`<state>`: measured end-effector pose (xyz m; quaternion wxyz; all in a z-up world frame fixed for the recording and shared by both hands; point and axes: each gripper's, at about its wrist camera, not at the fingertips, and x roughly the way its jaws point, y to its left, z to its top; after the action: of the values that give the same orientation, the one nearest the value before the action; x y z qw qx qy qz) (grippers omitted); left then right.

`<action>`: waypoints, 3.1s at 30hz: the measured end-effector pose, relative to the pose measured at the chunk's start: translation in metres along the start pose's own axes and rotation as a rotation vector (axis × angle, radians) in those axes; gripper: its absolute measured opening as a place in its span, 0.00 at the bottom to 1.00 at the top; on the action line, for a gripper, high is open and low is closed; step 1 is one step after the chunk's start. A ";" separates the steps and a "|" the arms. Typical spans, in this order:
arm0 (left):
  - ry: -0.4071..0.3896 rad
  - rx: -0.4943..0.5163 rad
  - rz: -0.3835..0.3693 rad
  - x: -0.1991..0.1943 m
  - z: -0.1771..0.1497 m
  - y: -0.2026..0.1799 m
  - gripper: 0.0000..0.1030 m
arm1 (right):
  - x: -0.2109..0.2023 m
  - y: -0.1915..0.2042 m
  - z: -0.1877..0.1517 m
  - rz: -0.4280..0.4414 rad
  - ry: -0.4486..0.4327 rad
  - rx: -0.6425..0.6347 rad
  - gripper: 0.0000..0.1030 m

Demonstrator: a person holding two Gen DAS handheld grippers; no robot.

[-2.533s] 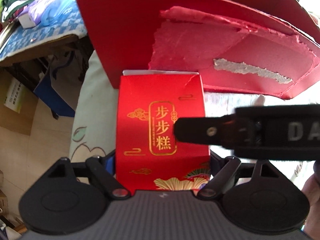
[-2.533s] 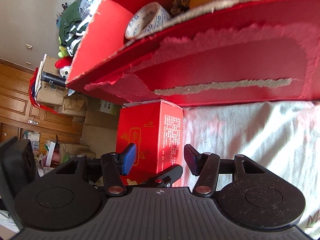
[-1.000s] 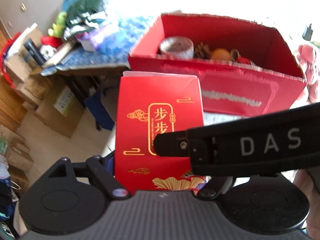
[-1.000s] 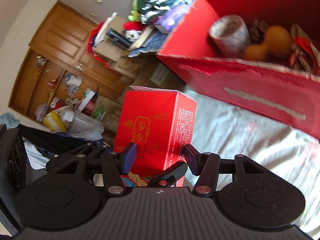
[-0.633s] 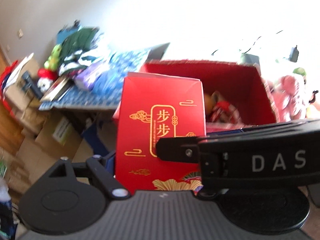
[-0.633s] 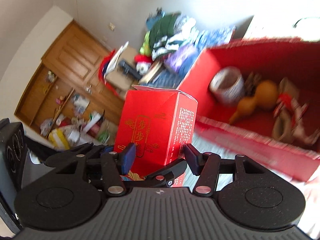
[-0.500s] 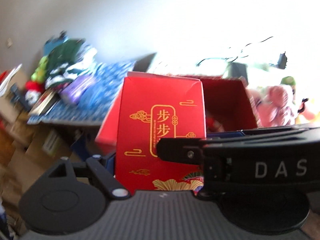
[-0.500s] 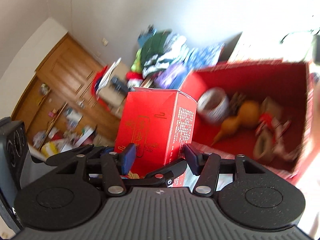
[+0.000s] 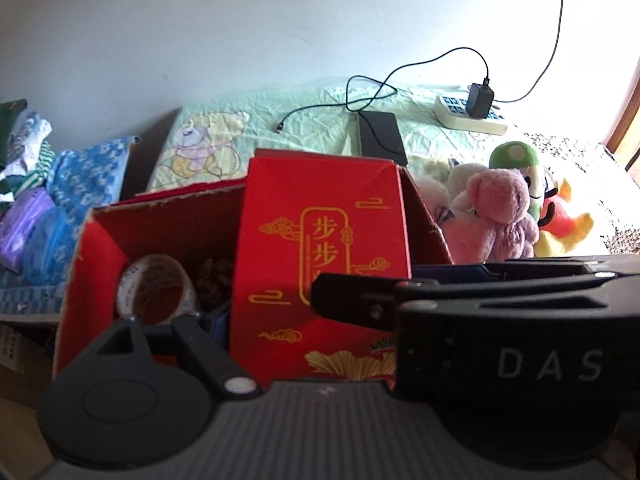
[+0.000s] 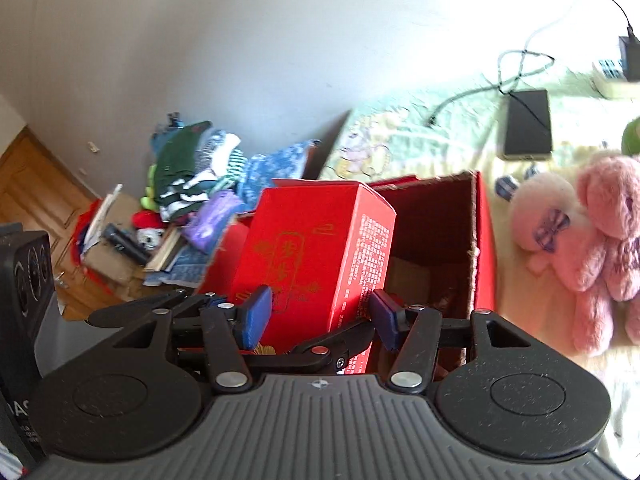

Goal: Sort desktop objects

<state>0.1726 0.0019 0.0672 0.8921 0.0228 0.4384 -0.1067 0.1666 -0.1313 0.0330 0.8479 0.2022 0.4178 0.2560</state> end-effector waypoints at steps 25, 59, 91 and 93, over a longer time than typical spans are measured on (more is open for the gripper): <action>0.205 -0.065 -0.266 0.065 0.012 0.023 0.81 | 0.001 -0.027 0.012 -0.185 -0.144 0.195 0.56; 0.231 -0.035 -0.343 0.073 0.006 0.017 0.81 | 0.003 -0.028 0.012 -0.200 -0.138 0.117 0.49; 0.128 -0.010 0.021 0.042 -0.010 0.076 0.87 | 0.042 0.018 -0.011 -0.422 -0.114 -0.112 0.50; 0.140 -0.018 0.031 0.045 -0.012 0.078 0.85 | 0.043 0.020 -0.013 -0.434 -0.115 -0.127 0.52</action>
<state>0.2060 0.0726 0.0204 0.8609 0.0292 0.5005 -0.0873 0.1727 -0.0878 0.0104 0.9165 0.0682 0.3855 0.0817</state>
